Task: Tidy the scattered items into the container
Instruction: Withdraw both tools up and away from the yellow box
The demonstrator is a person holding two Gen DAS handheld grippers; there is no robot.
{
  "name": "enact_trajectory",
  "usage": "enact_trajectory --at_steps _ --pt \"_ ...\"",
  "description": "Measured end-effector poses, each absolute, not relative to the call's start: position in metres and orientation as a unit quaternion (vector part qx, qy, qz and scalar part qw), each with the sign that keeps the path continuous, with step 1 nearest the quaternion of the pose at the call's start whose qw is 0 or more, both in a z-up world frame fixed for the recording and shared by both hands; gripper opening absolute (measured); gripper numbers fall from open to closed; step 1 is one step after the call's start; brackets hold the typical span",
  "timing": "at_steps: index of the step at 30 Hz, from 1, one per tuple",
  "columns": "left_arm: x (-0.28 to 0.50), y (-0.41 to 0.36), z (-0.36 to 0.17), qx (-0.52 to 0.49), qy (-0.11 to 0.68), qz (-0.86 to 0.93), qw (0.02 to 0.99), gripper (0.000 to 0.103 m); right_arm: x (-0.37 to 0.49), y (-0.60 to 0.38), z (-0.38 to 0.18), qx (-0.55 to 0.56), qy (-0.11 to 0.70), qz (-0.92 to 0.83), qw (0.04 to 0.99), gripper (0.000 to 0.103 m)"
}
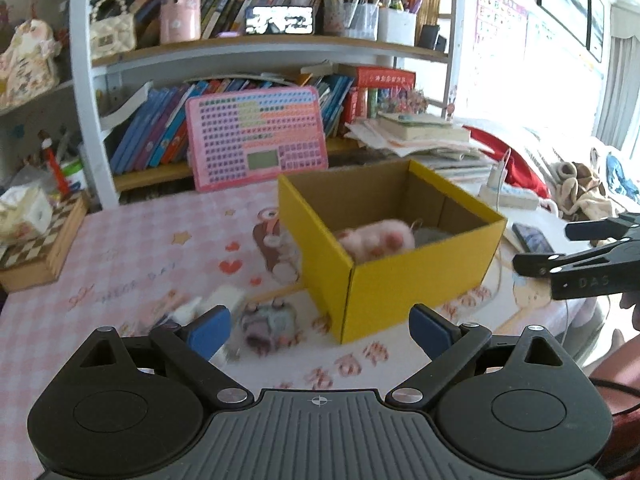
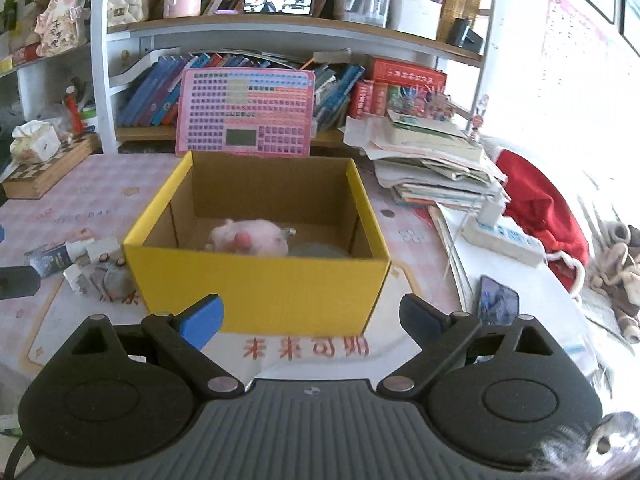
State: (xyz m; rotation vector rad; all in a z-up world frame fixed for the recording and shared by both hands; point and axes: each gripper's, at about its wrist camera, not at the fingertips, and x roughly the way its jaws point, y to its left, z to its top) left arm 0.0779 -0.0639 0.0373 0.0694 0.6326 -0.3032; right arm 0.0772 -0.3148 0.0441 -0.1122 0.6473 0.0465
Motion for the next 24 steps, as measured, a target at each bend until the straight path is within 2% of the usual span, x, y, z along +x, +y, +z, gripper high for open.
enact_trajectory --at_steps 14,24 --pt "0.032 -0.014 0.023 0.032 0.318 -0.112 0.941 0.098 0.020 -0.259 0.020 -0.061 0.329 0.001 0.942 0.096" --pt "0.013 0.019 0.022 0.026 0.319 -0.084 0.944 0.098 0.020 -0.208 0.019 -0.089 0.302 0.039 0.948 0.096"
